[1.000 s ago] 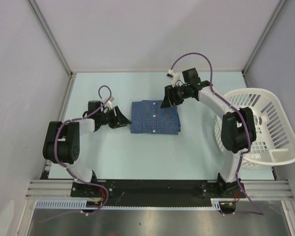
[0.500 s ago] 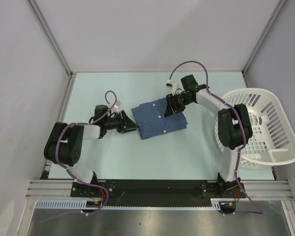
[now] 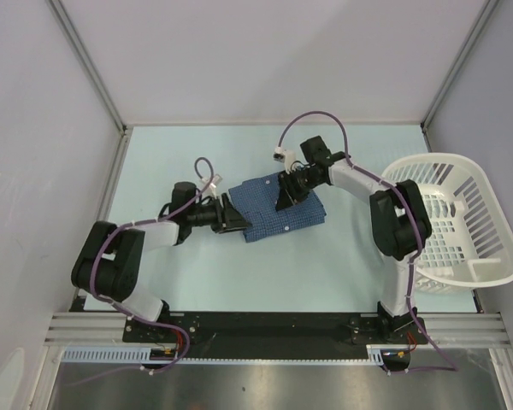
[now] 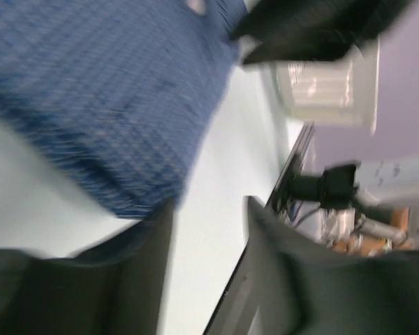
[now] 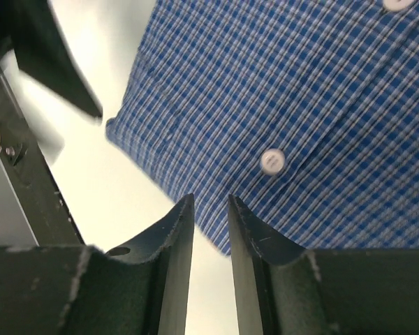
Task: Fold and stack the long sleeve shirts
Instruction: Fold the shirt
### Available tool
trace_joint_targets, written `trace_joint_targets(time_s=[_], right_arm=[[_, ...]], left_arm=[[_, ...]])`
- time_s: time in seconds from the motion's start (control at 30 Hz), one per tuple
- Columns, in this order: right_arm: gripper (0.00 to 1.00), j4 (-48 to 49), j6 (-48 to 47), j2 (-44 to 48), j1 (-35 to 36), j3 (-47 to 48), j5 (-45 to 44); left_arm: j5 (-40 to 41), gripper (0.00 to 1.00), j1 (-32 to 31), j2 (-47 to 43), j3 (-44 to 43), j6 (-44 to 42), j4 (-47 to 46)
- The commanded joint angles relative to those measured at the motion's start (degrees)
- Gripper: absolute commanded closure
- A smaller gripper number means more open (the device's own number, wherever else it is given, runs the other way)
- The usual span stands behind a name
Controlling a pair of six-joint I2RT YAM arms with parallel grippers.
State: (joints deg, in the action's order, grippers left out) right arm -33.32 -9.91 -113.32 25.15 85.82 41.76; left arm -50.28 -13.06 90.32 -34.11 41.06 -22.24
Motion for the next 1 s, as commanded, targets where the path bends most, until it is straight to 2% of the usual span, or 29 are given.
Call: trace_joint_targets(time_s=[0.0,0.07,0.23,0.33,0.5,0.6,0.63,0.73,0.83,0.97], right_arm=[[0.69,6.7,1.5,-4.5,-0.6,0.0,3.1],[0.69,8.3,1.6,-6.6,-1.1,1.0,3.0],[0.68,10.3,2.0,-9.8,-1.6,2.4,3.9],[0.67,10.0,1.8,-10.7,-2.0,2.5,4.1],[0.62,11.3,4.4,-8.2,-3.1,2.4,5.5],[0.52,11.3,7.4,-5.1,-4.8,2.8,6.2],[0.51,11.3,8.8,-4.3,-5.4,2.7,6.6],[0.47,7.8,8.3,-0.5,-7.6,1.9,6.7],[0.45,3.6,7.1,3.7,-9.4,-0.8,7.2],[0.42,0.4,5.6,8.6,-10.1,-5.4,7.5]], left_arm=[[2.6,0.4,-5.5,-4.5,-4.1,-6.5,7.0],[5.2,0.35,-5.4,-3.5,-3.0,-3.9,7.0],[12.6,0.34,-5.5,-0.8,-2.8,-2.0,10.5],[14.1,0.32,-5.9,-0.4,-3.1,-2.5,11.9],[12.8,0.31,-8.5,3.7,-4.9,-3.3,8.3],[12.1,0.48,-7.8,7.6,-7.6,-5.4,10.5],[10.9,0.6,-7.3,9.2,-8.1,-5.7,11.5],[9.2,0.83,-4.6,9.9,-9.6,-9.1,15.8],[7.4,0.98,-1.4,9.7,-12.3,-15.7,24.2],[4.9,1.0,2.7,10.1,-17.1,-26.8,39.1]])
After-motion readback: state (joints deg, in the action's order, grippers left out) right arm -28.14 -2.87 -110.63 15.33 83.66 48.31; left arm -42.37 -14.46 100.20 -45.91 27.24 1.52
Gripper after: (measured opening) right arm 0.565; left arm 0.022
